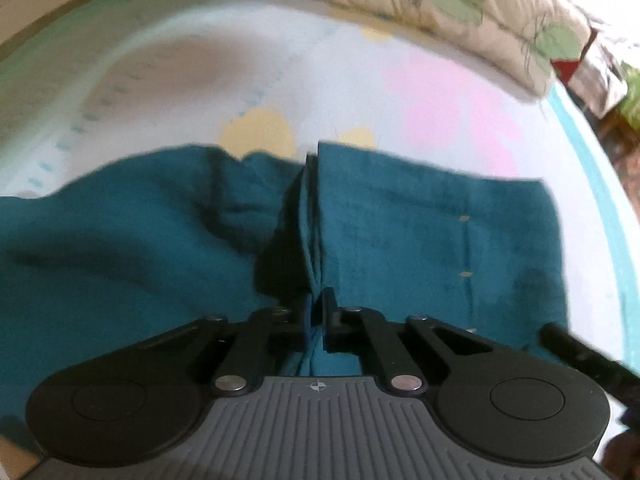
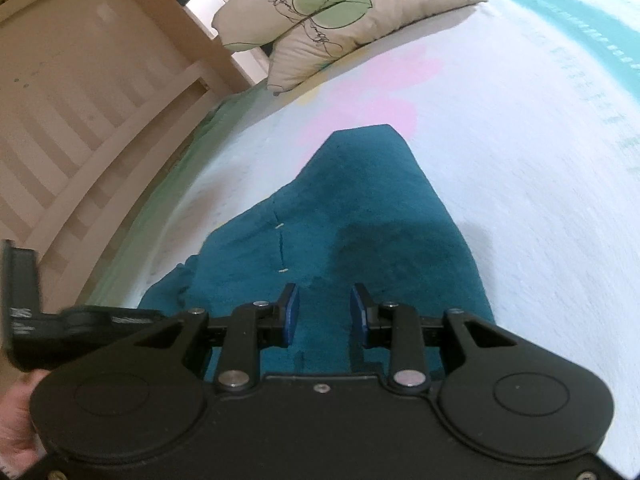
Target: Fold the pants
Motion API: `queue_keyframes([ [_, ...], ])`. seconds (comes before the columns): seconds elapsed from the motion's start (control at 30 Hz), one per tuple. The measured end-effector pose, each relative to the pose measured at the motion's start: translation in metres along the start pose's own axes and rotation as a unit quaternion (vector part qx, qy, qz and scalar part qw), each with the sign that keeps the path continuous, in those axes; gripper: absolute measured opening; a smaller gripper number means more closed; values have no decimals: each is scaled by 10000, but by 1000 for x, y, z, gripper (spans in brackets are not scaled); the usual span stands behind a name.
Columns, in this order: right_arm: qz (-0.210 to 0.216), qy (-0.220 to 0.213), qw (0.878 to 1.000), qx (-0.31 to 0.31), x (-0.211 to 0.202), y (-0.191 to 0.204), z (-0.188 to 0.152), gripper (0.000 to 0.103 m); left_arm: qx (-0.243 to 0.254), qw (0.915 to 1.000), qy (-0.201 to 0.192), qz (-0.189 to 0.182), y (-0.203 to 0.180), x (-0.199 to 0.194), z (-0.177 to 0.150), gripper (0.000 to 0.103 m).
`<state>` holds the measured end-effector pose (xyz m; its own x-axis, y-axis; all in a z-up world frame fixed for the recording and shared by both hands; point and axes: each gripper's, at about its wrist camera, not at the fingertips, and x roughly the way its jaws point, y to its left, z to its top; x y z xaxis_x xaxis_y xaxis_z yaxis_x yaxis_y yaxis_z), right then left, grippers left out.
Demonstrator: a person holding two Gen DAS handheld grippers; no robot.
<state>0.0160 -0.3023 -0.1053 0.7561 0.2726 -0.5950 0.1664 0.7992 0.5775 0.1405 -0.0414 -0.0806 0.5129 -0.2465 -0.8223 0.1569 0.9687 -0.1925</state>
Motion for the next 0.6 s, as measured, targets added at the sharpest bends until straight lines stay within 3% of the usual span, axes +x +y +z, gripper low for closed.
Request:
queue_keyframes([
  [0.13, -62, -26, 10000, 16, -3, -2, 0, 41, 219, 9989, -374, 177, -9, -30, -15, 5],
  [0.23, -110, 12, 9999, -6, -2, -3, -2, 41, 456, 9975, -63, 532, -7, -13, -23, 6],
  [0.37, -263, 23, 9995, -164, -3, -1, -4, 41, 5, 9992, 45, 399, 9, 6, -20, 9],
  [0.6, -458, -60, 9980, -429, -4, 10, -3, 41, 132, 9992, 20, 376, 9, 20, -20, 10],
])
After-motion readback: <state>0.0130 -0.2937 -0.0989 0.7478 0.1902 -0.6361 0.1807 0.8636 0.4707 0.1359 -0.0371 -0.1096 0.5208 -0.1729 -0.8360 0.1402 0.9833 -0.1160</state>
